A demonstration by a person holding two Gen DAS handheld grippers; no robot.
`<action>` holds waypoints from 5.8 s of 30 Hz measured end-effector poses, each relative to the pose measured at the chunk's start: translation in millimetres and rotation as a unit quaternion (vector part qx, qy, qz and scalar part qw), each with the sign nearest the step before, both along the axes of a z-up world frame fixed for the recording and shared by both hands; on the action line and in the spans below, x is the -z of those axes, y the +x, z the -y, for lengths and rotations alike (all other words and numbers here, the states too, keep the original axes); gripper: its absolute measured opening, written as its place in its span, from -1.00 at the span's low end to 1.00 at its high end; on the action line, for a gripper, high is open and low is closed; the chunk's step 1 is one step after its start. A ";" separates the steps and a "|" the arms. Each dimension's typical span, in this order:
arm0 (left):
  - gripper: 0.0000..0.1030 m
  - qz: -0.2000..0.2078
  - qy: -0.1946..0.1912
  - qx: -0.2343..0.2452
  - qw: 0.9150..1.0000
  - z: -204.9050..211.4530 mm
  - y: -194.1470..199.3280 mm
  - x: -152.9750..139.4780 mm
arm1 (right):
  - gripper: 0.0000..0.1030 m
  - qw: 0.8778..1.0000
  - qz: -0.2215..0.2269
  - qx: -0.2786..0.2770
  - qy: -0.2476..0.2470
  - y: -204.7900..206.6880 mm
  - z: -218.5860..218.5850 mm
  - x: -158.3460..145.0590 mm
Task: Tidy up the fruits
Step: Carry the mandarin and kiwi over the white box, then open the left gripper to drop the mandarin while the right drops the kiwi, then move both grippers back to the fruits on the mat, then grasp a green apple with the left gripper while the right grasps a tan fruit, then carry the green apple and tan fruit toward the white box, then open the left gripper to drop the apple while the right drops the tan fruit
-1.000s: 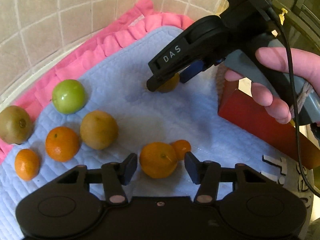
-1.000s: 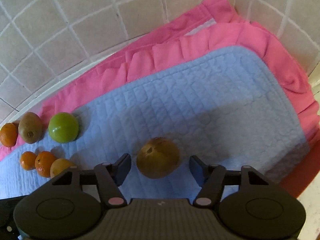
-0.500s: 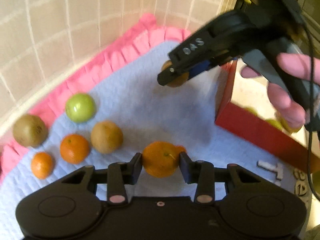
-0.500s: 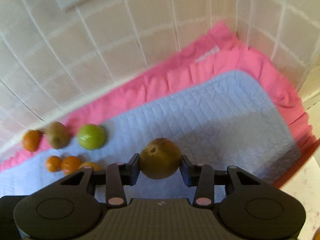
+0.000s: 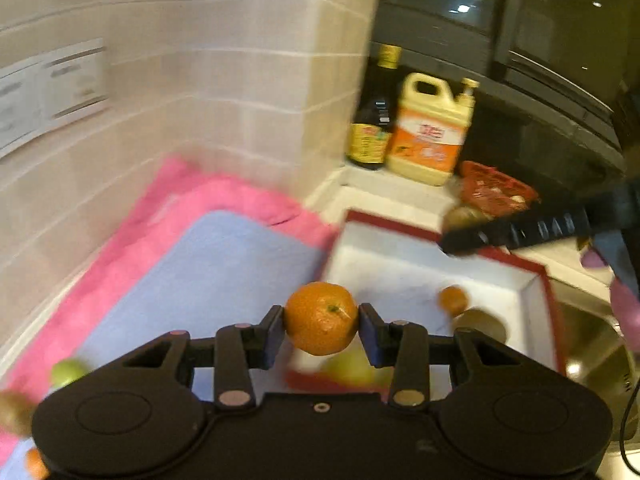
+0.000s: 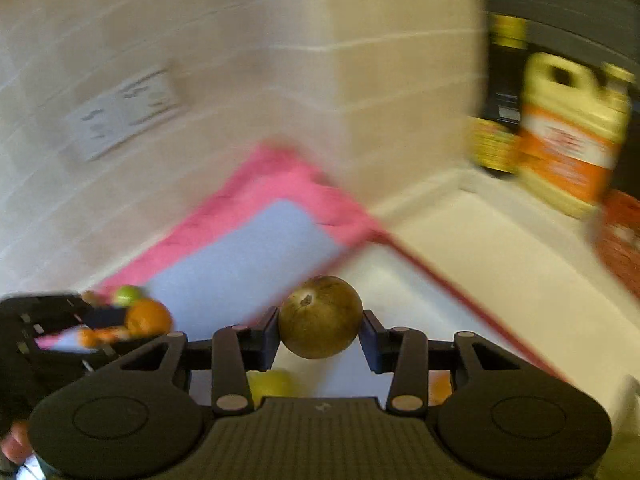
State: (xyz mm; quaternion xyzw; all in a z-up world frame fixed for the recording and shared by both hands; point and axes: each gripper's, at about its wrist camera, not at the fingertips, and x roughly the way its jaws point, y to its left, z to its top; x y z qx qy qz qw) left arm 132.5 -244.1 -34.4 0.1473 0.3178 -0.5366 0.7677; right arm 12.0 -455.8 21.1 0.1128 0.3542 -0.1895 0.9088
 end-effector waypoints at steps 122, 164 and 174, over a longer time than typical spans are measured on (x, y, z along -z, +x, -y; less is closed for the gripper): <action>0.15 -0.105 0.077 -0.283 0.950 -226.2 -24.3 116.1 | -0.15 0.962 -0.099 -0.256 -0.002 234.6 -216.3 154.6; 0.15 -0.018 0.000 0.016 1.000 75.2 -35.4 4.2 | -0.21 0.993 -0.115 -0.034 0.021 -75.9 5.9 44.9; 0.15 -0.068 0.065 0.021 0.995 156.6 -8.3 60.0 | -0.21 0.982 -0.178 -0.046 0.049 -59.9 13.6 77.8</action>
